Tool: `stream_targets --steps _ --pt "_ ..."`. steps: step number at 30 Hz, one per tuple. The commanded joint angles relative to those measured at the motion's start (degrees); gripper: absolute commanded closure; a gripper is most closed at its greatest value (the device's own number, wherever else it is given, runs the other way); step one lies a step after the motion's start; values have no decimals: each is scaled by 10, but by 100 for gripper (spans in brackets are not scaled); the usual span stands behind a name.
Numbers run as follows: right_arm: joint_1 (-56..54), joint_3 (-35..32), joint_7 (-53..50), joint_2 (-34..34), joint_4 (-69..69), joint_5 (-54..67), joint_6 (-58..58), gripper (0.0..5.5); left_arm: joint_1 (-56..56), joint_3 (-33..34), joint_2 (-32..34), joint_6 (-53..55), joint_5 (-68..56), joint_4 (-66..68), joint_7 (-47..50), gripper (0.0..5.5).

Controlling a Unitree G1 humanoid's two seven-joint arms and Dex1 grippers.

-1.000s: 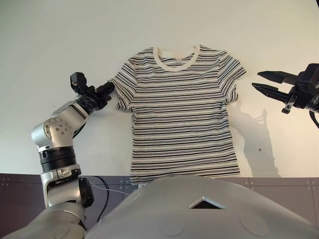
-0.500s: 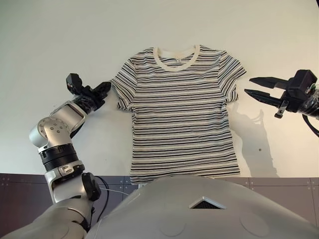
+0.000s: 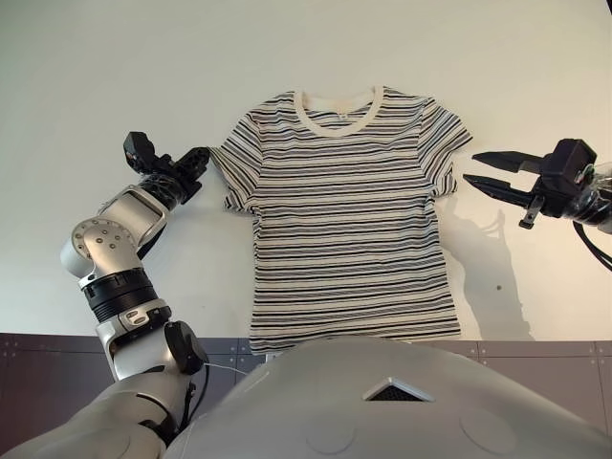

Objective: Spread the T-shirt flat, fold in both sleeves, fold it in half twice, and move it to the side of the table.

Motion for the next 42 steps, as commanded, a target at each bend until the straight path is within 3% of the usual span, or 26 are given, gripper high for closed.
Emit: stream_targets --steps 1,12,22,25,31,33,42 --pt "-4 6 -2 4 2 -12 -6 420 -12 -2 -3 8 3 -5 1 536" --pt "0 10 -18 22 -10 -20 -1 420 -42 -23 -36 49 -37 -111 30 538" --pt "-3 33 -30 39 -4 -35 -7 420 -81 -96 -68 24 16 -111 52 538" --pt "16 30 -37 41 -13 -36 -8 420 -50 -70 -21 22 35 -121 39 538" --pt "39 21 -56 44 -19 -47 -15 420 26 -29 51 43 36 -161 0 448" --pt "34 22 -58 43 -16 -49 -16 420 28 -21 38 47 33 -145 2 408" --pt "13 27 -36 30 0 -54 -19 420 20 21 -35 59 20 -61 52 404"
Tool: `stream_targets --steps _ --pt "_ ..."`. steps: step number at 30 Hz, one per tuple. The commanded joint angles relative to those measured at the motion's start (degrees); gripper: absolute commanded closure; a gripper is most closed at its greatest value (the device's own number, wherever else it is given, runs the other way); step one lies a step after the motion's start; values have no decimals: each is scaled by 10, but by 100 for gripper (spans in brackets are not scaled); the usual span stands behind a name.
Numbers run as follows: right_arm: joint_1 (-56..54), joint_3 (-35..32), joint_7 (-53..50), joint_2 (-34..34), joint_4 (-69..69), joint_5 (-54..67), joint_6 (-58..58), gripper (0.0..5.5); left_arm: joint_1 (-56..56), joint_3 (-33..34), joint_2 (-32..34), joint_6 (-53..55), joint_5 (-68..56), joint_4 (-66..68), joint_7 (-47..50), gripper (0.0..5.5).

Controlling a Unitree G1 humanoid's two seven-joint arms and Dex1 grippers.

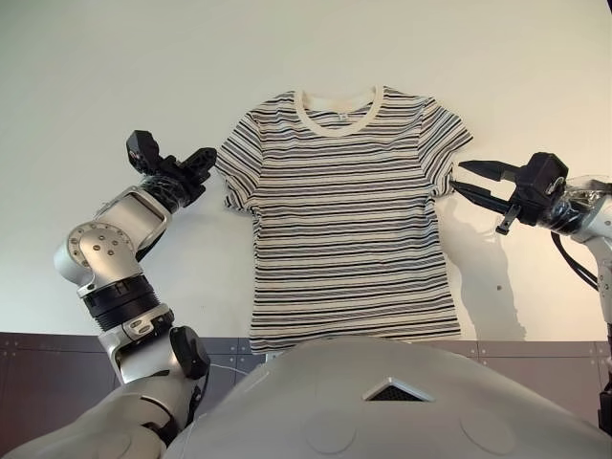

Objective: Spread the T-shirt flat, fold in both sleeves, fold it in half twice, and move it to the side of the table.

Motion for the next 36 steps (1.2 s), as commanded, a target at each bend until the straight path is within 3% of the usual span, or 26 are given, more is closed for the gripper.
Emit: stream_targets --steps 1,16,27,36 --pt "-8 1 11 -12 4 -7 -5 420 3 12 -11 -9 16 20 22 404" --pt "-14 -1 19 -14 7 -11 -1 420 -9 -13 -22 -76 68 83 7 404" --pt "-6 5 9 -5 5 -22 -7 420 -5 -48 -6 -58 70 65 -23 404" --pt "-1 10 4 -3 10 -30 -18 420 -25 -36 -3 -65 77 80 -19 538"
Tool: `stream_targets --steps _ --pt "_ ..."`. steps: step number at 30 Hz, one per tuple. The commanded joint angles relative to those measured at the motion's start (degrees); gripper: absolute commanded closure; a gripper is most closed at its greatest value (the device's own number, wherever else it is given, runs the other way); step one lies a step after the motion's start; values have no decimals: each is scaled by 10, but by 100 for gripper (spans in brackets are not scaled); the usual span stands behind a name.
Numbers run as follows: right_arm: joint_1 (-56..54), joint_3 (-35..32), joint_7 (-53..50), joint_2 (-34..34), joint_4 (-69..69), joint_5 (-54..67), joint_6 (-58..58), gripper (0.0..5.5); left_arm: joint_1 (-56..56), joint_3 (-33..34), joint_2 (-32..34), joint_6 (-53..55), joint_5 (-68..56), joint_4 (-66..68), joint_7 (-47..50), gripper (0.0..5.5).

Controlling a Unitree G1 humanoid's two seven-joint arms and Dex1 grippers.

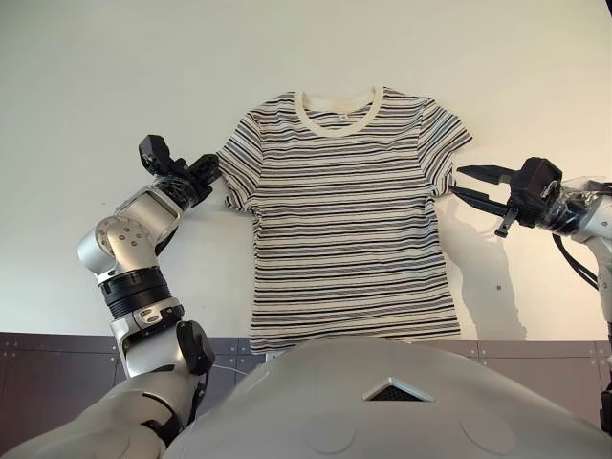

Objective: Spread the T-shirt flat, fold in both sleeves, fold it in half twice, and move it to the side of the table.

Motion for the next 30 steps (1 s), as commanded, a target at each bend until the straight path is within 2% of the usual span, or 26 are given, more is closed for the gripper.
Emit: stream_targets --steps 1,11,17,22,24,27,30 --pt "1 1 -6 2 0 -8 -6 420 -4 0 2 9 8 6 5 538" --pt "9 5 -18 9 -1 -15 -11 420 -43 1 -37 74 -44 -102 42 538" --pt "10 15 -27 17 -1 -21 -12 420 -76 -13 -63 94 -49 -116 65 538" --pt "3 29 -33 25 3 -29 -14 420 -98 -64 -92 81 -17 -92 76 538" --pt "2 35 -35 27 6 -31 -17 420 -98 -105 -87 67 22 -73 76 538" --pt "3 40 -35 30 10 -35 -21 420 -96 -145 -81 50 51 -67 52 480" --pt "12 32 -38 31 7 -31 -18 420 -95 -160 -58 43 26 -136 -15 458"
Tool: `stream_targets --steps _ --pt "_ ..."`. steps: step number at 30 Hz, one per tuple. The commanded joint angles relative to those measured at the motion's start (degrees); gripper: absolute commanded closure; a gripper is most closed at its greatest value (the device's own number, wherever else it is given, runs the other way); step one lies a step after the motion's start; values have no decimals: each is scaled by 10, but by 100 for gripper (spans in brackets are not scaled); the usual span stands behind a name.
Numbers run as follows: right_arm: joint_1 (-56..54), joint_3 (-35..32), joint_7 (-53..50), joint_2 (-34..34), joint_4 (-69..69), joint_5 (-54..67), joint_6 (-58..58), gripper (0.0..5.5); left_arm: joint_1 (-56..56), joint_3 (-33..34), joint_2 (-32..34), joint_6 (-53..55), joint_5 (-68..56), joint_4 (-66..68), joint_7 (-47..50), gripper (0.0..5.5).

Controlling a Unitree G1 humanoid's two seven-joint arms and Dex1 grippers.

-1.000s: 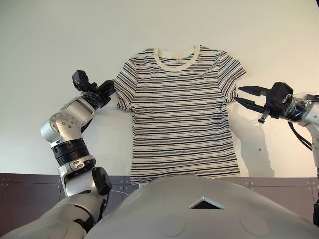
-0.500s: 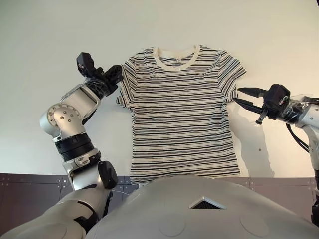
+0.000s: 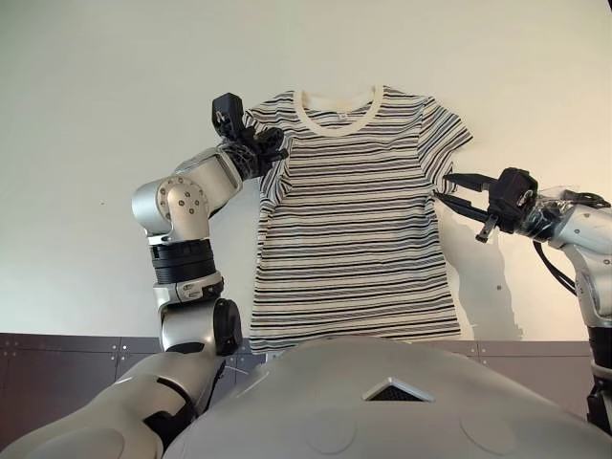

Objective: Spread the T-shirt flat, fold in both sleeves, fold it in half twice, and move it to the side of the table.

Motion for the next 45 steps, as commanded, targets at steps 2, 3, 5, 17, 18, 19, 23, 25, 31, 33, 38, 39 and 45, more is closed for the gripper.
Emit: stream_targets --steps 2,3,5,17,18,19,23,25,31,33,38,39,45 --pt "11 -23 -12 7 -6 22 14 420 8 -38 66 -16 -17 -127 -105 458" --pt "12 -35 -21 13 -9 35 28 420 20 -56 94 -34 -2 -156 -129 458" --pt "1 -68 -69 30 11 48 67 420 62 -105 169 -107 68 -191 -174 458" --pt "-168 -143 -201 135 221 150 318 420 264 -297 291 -546 395 -79 -266 458" --pt "-180 -148 -193 140 233 163 327 420 265 -302 298 -562 416 -59 -266 458" --pt "-192 -149 -185 144 242 172 333 420 266 -308 310 -582 443 -38 -264 458" --pt "-223 -137 -162 151 280 176 332 420 271 -317 326 -633 493 11 -262 458" --pt "-232 -126 -149 152 306 166 319 420 265 -316 325 -646 504 28 -261 458" --pt "-270 -87 -101 151 416 116 249 420 255 -307 323 -663 510 44 -269 458" --pt "-282 -80 -89 153 453 102 225 420 251 -307 323 -666 511 47 -272 458" --pt "-294 -86 -58 161 488 105 209 420 247 -306 320 -666 511 46 -275 458" --pt "-294 -89 -55 163 488 109 210 434 247 -307 318 -665 511 46 -275 455" --pt "-296 -115 -50 172 480 131 220 538 247 -310 309 -658 509 39 -273 455"
